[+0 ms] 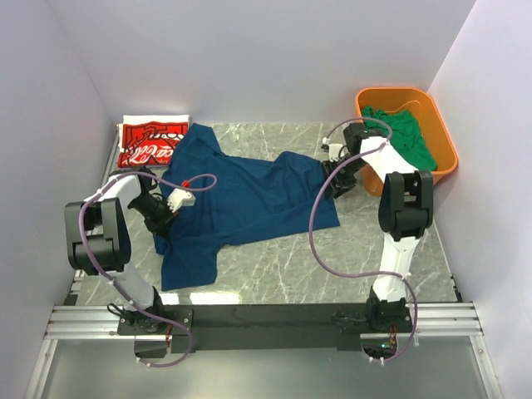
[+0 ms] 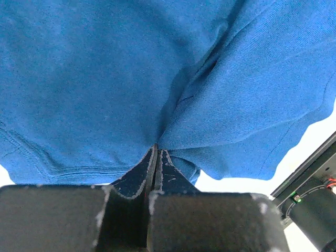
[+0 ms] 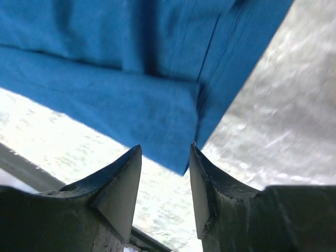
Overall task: Fold and stack the t-shirts
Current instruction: Flatten the tshirt out
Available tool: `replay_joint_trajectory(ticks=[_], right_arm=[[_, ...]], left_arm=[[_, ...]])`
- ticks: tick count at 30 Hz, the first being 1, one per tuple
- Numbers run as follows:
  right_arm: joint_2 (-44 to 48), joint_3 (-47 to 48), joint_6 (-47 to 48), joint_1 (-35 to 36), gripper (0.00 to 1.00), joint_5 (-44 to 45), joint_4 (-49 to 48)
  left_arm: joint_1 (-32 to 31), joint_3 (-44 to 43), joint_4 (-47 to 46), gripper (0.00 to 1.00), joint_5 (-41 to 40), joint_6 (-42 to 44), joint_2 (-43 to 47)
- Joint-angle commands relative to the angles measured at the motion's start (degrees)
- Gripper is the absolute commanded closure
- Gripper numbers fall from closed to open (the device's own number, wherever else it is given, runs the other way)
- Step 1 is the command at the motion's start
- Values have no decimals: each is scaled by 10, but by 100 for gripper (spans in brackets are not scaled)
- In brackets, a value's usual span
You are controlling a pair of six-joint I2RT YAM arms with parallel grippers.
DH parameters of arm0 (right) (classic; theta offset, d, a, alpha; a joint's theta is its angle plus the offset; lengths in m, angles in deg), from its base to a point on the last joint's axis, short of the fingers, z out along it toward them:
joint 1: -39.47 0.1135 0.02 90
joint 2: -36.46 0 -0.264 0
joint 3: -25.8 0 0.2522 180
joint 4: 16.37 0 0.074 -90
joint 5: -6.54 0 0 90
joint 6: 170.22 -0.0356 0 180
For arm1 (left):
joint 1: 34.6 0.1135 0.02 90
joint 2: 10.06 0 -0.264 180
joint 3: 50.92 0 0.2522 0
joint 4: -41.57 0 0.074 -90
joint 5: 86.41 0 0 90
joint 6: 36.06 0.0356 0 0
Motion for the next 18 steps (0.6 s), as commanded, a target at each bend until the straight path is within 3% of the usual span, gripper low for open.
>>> replay_joint_trajectory(ticks=[1, 8, 18], right_arm=[[54, -27, -17, -8, 51, -27, 16], [48, -89, -54, -8, 53, -5, -54], [19, -106, -82, -9, 55, 9, -94]], left_arm=[[3, -26, 18, 99, 23, 8, -3], [4, -32, 22, 99, 23, 12, -12], [5, -30, 18, 99, 28, 10, -15]])
